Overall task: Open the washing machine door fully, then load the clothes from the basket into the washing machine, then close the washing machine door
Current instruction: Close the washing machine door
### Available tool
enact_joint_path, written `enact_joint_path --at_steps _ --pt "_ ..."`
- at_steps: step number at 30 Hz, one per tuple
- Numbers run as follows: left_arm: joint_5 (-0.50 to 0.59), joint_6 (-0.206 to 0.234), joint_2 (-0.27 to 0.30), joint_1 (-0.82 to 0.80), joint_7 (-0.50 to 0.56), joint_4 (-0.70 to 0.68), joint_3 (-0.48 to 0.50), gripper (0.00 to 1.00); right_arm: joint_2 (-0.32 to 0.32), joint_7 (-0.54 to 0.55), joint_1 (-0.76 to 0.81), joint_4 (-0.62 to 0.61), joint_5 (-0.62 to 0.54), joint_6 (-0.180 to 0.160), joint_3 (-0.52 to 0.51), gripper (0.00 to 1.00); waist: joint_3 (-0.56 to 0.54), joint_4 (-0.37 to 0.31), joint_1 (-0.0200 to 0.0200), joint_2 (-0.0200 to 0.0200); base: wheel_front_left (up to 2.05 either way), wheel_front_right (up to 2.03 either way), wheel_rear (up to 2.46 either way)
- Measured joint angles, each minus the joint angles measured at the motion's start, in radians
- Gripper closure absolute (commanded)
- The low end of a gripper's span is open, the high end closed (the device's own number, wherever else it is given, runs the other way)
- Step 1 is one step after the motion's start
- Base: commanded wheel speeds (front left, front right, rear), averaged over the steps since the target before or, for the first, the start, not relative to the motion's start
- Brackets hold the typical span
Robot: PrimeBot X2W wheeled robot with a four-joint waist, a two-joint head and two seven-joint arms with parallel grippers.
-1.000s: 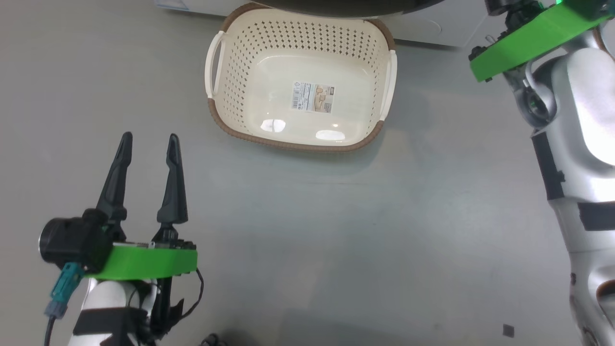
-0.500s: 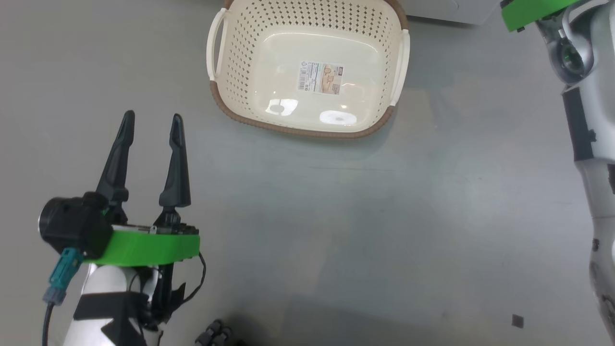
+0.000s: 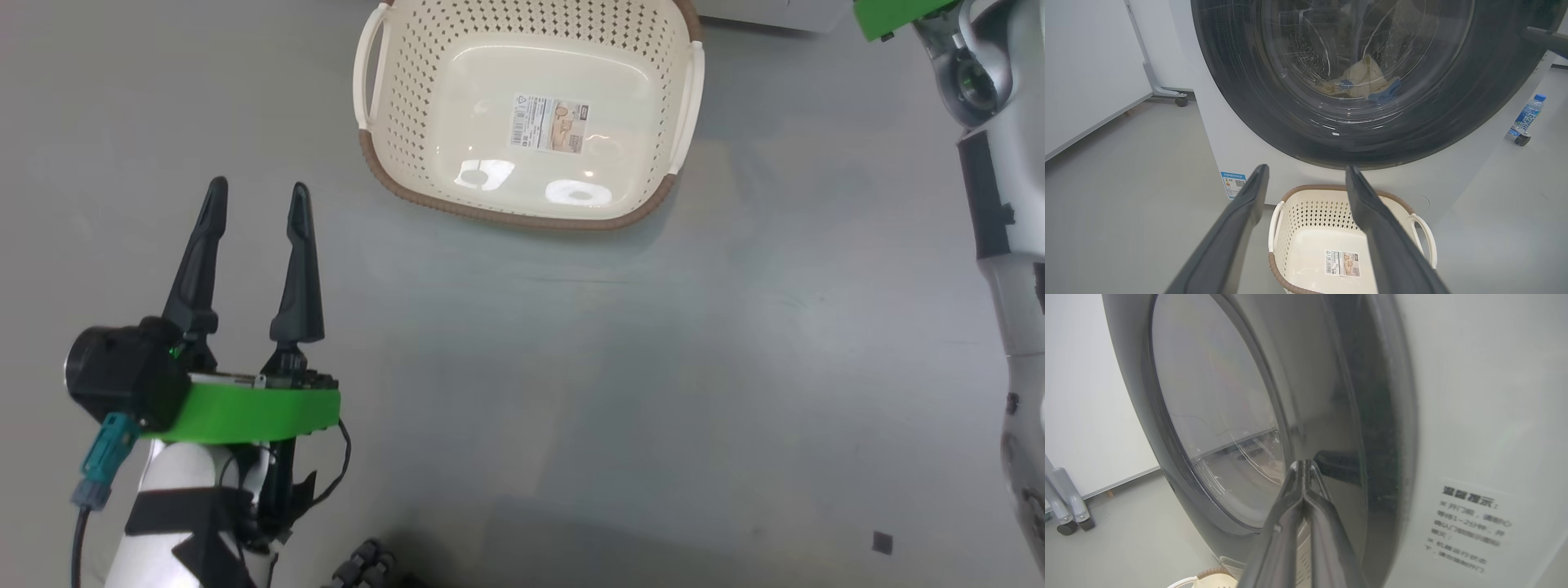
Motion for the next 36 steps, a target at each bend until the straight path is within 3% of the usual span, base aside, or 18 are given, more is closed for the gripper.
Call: enact_joint_path --at_steps 9,21,36 --pt "0.002 0.0 0.003 0.002 0.0 0.002 0.021 0.0 -0.014 0.0 0.05 -0.051 0.028 -0.003 0.04 1.0 -0.051 -0.031 0.0 0.0 0.0 0.0 0.0" --pt "0.006 0.0 0.045 0.091 0.0 0.0 0.072 0.0 -0.035 0.0 0.361 -0.186 0.116 -0.003 0.077 1.0 -0.174 -0.113 0.0 0.0 0.0 0.0 0.0" --pt "0.01 0.0 0.069 0.222 0.0 0.001 0.14 0.0 -0.012 0.0 0.652 -0.3 0.11 -0.003 0.031 1.0 -0.325 -0.233 -0.0001 0.0 0.0 0.0 0.0"
